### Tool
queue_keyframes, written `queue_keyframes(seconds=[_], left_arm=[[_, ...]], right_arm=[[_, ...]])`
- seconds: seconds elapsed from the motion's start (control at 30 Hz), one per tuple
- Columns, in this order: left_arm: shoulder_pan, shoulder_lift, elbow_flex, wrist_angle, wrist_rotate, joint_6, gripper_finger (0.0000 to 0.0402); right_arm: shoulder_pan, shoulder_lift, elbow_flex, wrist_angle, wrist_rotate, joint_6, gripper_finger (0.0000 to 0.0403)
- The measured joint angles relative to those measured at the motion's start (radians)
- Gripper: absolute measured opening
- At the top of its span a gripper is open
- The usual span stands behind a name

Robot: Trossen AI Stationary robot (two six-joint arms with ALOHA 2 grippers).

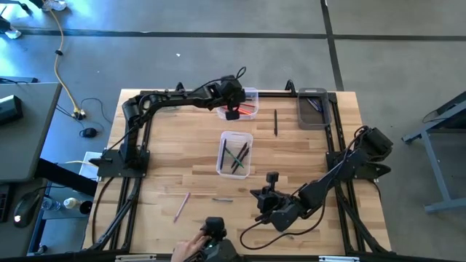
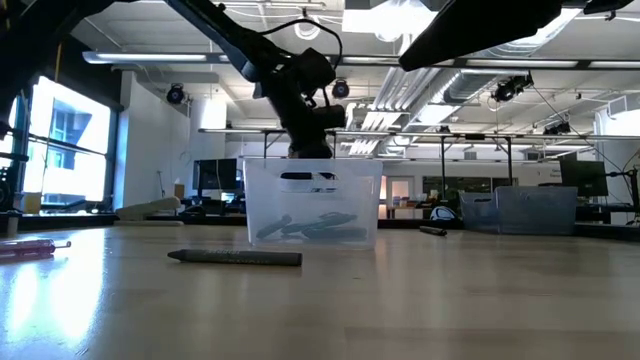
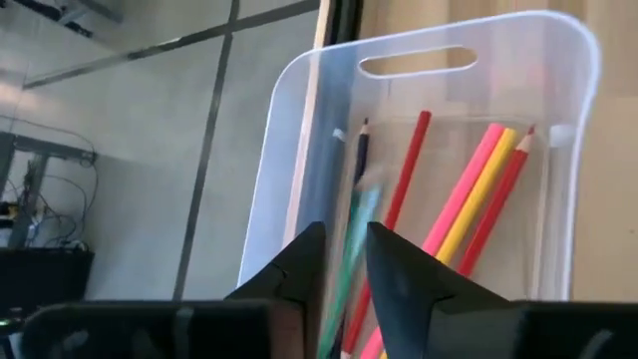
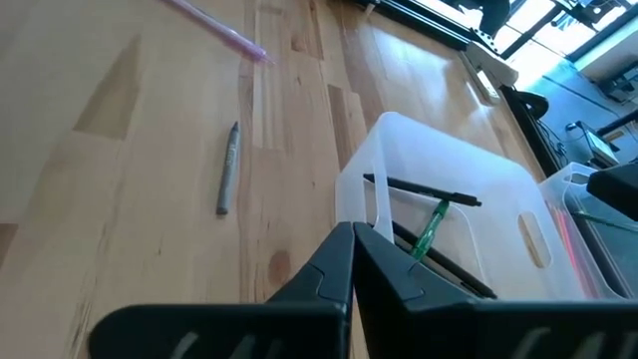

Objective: Sort crayons/erasers/pens/pencils in bins
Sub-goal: Put the green color pencil into the top transparent bin, then put the bottom gray crayon into the transparent black bin

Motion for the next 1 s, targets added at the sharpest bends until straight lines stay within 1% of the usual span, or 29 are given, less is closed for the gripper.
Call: queue_keyframes(seconds=[0.23,0.33,0.4,0.5,0.57,0.63,0.7,0.77,0.9,1.0], left_arm=[[-0.035,0.000,0.000,0.000,-0.071,0.071,0.0086],[-0.054,-0.008,-0.001,-0.003,-0.140,0.116,0.0083],[-0.066,-0.027,-0.001,-0.003,-0.155,0.129,0.0072],[-0.081,-0.070,-0.002,-0.003,-0.120,0.083,0.0041],[-0.085,-0.098,-0.002,-0.014,-0.055,0.035,0.0016],[-0.090,-0.125,-0.018,0.008,0.015,-0.019,0.0005],[-0.094,-0.158,-0.063,0.065,0.066,-0.063,0.0006],[-0.099,-0.198,-0.128,0.141,0.095,-0.091,0.0005],[-0.106,-0.293,-0.295,0.310,0.157,-0.139,0.0001],[-0.114,-0.383,-0.443,0.444,0.210,-0.169,0.0001]], right_arm=[[0.000,0.000,0.000,0.000,-0.003,0.001,0.0000],[0.001,0.000,0.000,-0.003,-0.005,0.000,0.0000],[0.003,0.000,0.000,-0.021,-0.020,-0.006,0.0000],[0.008,0.000,0.000,-0.077,-0.026,-0.026,0.0000],[0.008,0.000,-0.001,-0.113,-0.025,-0.016,0.0000],[0.008,-0.002,-0.028,-0.092,-0.025,-0.011,0.0000],[0.008,-0.010,-0.086,-0.026,-0.030,-0.013,0.0000],[0.001,-0.030,-0.168,0.091,-0.059,-0.026,0.0000],[-0.028,-0.105,-0.364,0.436,-0.141,-0.093,0.0000],[-0.063,-0.181,-0.510,0.692,-0.254,-0.124,0.0000]])
